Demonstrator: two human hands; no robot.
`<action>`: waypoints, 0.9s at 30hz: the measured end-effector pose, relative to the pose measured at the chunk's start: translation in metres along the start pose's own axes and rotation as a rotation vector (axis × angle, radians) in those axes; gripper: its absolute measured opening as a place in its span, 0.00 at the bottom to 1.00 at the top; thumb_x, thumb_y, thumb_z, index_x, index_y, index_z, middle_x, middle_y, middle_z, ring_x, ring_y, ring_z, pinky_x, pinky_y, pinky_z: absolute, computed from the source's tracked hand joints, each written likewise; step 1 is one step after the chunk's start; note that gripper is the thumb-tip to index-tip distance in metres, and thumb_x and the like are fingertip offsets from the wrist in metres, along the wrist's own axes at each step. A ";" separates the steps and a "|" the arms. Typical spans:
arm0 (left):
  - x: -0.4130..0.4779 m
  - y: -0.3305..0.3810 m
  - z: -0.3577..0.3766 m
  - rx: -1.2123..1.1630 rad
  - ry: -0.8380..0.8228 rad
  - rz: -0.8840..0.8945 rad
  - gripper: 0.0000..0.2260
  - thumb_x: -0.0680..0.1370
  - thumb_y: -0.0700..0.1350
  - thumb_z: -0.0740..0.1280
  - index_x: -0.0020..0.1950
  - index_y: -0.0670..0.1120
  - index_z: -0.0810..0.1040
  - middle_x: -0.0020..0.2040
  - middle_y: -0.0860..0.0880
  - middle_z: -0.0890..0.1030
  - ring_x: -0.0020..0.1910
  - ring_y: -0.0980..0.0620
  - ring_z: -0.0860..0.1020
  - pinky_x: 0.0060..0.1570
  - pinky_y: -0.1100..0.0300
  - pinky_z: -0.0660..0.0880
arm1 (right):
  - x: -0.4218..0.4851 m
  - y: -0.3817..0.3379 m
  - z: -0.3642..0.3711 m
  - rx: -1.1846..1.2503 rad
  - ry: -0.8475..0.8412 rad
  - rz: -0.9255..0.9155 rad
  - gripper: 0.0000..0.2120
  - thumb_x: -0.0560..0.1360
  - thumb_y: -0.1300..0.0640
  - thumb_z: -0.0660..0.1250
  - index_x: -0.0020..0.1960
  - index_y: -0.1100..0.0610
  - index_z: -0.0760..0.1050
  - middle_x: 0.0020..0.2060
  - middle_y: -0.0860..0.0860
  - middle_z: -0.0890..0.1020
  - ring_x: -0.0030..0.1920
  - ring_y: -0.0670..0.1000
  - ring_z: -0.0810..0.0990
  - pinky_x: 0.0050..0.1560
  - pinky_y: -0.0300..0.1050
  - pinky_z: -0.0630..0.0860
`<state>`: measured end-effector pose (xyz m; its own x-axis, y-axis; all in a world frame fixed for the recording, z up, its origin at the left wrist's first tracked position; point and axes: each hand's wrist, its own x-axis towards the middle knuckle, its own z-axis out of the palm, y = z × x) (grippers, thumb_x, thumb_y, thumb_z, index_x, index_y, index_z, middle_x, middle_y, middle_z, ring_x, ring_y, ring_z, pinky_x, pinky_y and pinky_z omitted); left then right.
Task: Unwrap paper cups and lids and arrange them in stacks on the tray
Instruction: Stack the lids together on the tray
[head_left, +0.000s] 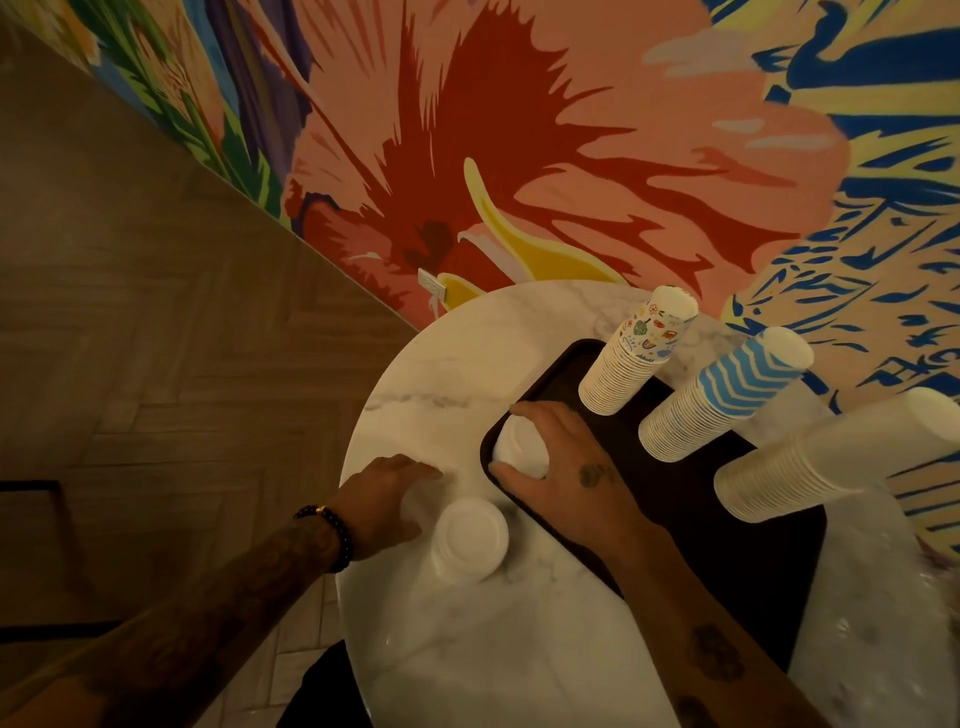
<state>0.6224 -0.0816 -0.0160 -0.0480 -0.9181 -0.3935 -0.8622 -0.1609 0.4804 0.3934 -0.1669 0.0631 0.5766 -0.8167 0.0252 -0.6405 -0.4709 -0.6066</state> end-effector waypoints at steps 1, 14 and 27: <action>-0.005 0.000 0.003 -0.029 0.001 0.028 0.33 0.73 0.50 0.75 0.75 0.57 0.66 0.72 0.53 0.69 0.70 0.51 0.67 0.69 0.55 0.68 | -0.007 -0.004 0.004 0.025 -0.015 -0.022 0.31 0.73 0.44 0.75 0.71 0.49 0.69 0.67 0.45 0.71 0.68 0.47 0.69 0.68 0.47 0.71; -0.017 0.017 0.067 -0.099 0.174 0.068 0.50 0.63 0.70 0.73 0.79 0.60 0.53 0.74 0.57 0.67 0.74 0.53 0.63 0.73 0.51 0.54 | -0.064 0.014 0.076 0.102 -0.205 0.008 0.39 0.69 0.46 0.76 0.73 0.41 0.59 0.70 0.41 0.64 0.69 0.40 0.65 0.68 0.35 0.66; -0.012 0.025 0.068 -0.158 0.157 0.061 0.50 0.64 0.66 0.76 0.78 0.59 0.52 0.72 0.54 0.69 0.71 0.50 0.65 0.73 0.52 0.55 | -0.071 0.020 0.093 0.198 -0.181 0.136 0.36 0.70 0.49 0.77 0.69 0.41 0.58 0.66 0.43 0.66 0.68 0.43 0.67 0.69 0.36 0.67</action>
<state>0.5671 -0.0501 -0.0522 -0.0077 -0.9711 -0.2387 -0.7697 -0.1466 0.6213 0.3869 -0.0868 -0.0249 0.5847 -0.7868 -0.1978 -0.6169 -0.2728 -0.7382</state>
